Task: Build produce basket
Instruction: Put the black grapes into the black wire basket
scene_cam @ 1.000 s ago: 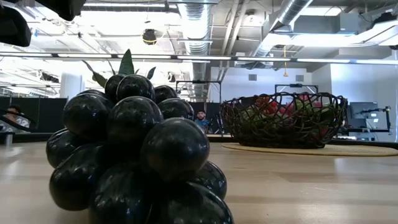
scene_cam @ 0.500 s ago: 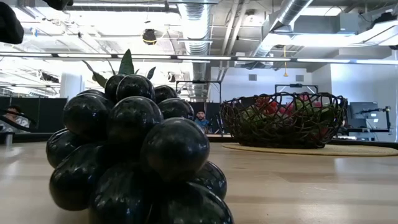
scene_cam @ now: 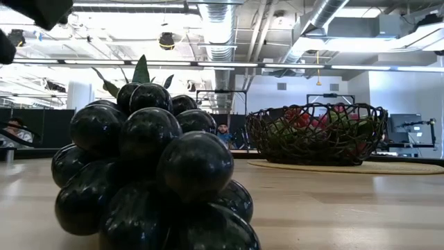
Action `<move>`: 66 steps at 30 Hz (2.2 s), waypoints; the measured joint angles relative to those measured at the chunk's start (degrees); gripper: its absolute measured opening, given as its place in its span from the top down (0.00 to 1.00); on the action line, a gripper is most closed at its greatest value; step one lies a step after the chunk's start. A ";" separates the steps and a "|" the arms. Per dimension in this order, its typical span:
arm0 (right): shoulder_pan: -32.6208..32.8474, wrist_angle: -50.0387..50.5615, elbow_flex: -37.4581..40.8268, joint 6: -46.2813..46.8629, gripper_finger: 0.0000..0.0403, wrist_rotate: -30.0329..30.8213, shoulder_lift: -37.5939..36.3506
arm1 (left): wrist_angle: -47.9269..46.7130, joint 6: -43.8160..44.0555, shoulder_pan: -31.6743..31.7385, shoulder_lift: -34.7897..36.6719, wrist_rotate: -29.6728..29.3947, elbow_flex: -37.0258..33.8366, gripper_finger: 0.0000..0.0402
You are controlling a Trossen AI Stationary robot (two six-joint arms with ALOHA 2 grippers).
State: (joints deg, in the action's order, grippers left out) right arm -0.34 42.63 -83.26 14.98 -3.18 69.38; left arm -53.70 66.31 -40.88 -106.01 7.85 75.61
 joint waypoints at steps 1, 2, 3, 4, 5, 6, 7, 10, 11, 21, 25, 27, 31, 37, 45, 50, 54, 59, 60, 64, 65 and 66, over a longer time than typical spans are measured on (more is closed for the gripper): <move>0.00 -0.02 0.00 0.02 0.44 0.00 0.00 | 0.32 -0.32 0.07 -0.09 0.39 0.00 0.76; 0.00 0.08 0.00 0.12 0.44 0.00 0.00 | 0.34 -0.72 0.17 -0.09 0.48 0.01 0.76; 0.00 0.04 0.00 0.13 0.44 0.00 0.00 | 0.32 -1.24 0.19 -0.11 0.29 0.02 0.76; 0.00 -0.10 0.00 0.14 0.44 0.00 0.01 | 0.30 -1.77 0.26 -0.09 -0.32 0.02 0.76; 0.00 -0.14 0.00 0.20 0.44 0.00 0.00 | 0.26 -2.18 0.33 -0.09 -1.44 0.02 0.76; 0.00 -0.29 0.00 0.50 0.44 0.00 0.00 | 0.12 -2.77 0.35 -0.09 -2.44 0.02 0.76; 0.02 -0.63 0.00 0.64 0.44 0.00 0.00 | -0.41 -3.50 0.35 -0.09 -3.30 0.02 0.76; 0.02 -1.21 0.00 0.81 0.44 0.00 0.00 | -1.42 -5.03 0.37 -0.47 -4.64 -0.27 0.76; 0.00 -1.35 0.00 1.26 0.44 0.00 0.00 | -1.76 -5.06 0.37 -0.66 -4.65 -0.68 0.76; 0.00 -1.71 0.00 2.27 0.44 0.00 0.02 | 0.44 -6.15 0.36 -3.76 -1.89 -2.44 0.76; 0.00 -1.75 0.00 3.06 0.44 0.00 0.02 | 1.07 -7.24 0.49 -3.79 -4.45 -2.45 0.77; 0.00 -1.83 0.00 3.15 0.44 0.00 0.02 | 1.20 -7.64 0.51 -3.79 -5.15 -2.45 0.77; 0.00 -1.90 0.00 3.15 0.44 0.00 0.02 | 1.23 -7.68 0.55 -3.79 -6.11 -2.45 0.84; 0.00 -1.92 0.00 3.15 0.44 0.00 0.02 | 0.41 -7.82 0.64 -3.63 -6.11 -1.39 0.99; -0.07 -1.94 0.00 3.43 0.44 0.01 0.02 | -7.32 -11.06 1.90 -3.52 -11.96 7.49 1.00; -0.07 -1.92 0.00 3.58 0.44 0.00 0.02 | -17.49 -12.84 3.27 -3.48 -16.80 15.73 1.00; -0.07 -1.92 0.00 4.04 0.44 0.00 0.02 | -21.12 -14.98 3.78 -3.46 -17.87 20.86 1.00; -0.04 -1.40 0.00 4.50 0.44 0.00 0.02 | -20.38 -14.27 3.79 -3.39 -17.89 21.66 1.00; -0.04 -1.15 0.00 4.52 0.44 0.00 0.02 | -20.32 -13.34 3.85 -3.39 -17.48 21.68 0.99; -0.04 -0.90 0.00 4.51 0.44 0.00 0.02 | -20.25 -7.35 4.18 -3.39 -14.17 21.67 0.97; -0.04 -0.92 0.00 4.43 0.44 0.00 0.02 | -20.18 -7.35 4.32 -3.39 -13.17 21.66 0.96; -0.04 -0.92 0.00 4.24 0.44 0.00 0.02 | -20.03 -7.94 4.39 -3.39 -12.63 21.66 0.95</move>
State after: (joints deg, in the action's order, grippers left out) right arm -0.38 41.71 -83.26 19.22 -3.18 69.41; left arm -73.73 58.37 -36.49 -109.40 -4.78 97.27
